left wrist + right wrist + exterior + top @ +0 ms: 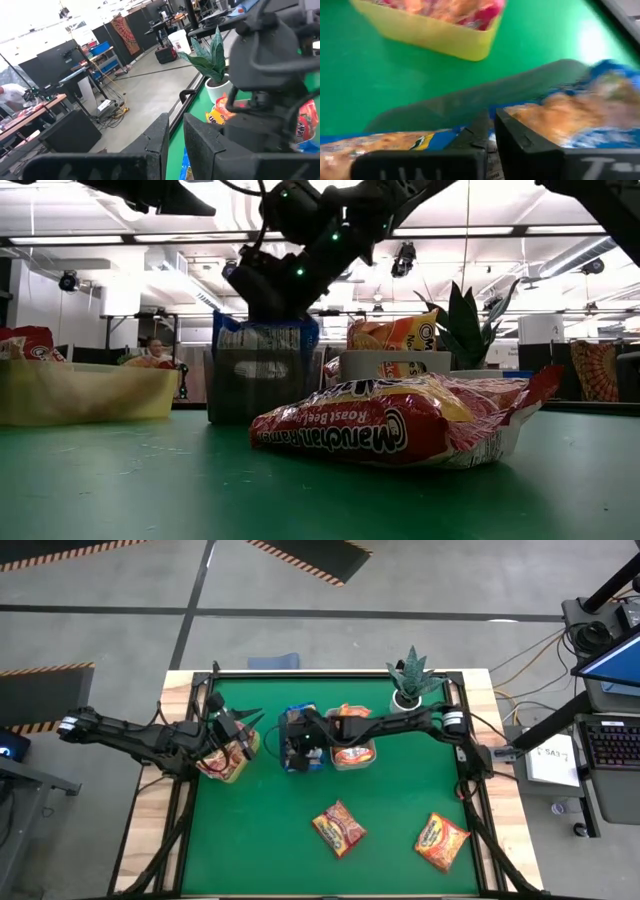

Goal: Sort Maruchan noodles
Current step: Put the blue noodle pack into the black bin, then put the orange noodle pack into the gray bin

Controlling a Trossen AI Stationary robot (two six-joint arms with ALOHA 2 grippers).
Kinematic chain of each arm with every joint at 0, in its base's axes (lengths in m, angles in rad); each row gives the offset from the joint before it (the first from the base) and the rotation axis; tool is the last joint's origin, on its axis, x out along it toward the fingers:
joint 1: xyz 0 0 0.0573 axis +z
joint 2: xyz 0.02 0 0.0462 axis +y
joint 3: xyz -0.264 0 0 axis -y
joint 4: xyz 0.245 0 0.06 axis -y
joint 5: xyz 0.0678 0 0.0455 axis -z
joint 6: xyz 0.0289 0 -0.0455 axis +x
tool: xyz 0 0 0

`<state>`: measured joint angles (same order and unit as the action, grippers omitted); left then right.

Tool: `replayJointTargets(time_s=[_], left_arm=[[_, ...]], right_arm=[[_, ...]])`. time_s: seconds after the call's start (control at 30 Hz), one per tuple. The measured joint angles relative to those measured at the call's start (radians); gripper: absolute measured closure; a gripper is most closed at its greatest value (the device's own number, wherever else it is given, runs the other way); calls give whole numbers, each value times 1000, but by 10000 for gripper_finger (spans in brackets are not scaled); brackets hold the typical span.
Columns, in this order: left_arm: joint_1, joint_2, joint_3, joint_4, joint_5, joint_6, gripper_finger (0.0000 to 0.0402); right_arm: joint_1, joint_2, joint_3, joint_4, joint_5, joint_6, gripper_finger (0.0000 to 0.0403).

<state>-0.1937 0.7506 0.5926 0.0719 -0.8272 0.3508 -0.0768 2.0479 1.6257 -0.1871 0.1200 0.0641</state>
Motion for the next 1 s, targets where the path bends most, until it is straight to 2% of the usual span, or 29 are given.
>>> replayJointTargets(time_s=[0.27,0.43,0.6,0.8,1.0], left_arm=[[0,1,0,1,0,4,361],[0,1,0,5,0,4,361],[0,1,0,5,0,-12,361],[0,2,0,40,0,-56,361],[0,36,0,79,68,-119,361]], right_arm=[[5,-6,0,-4,10,-11,394],[7,-97,0,-52,11,-12,394],[30,-210,0,-206,14,7,394],[126,-367,-42,-413,31,77,394],[273,-499,-173,-414,107,193,394]])
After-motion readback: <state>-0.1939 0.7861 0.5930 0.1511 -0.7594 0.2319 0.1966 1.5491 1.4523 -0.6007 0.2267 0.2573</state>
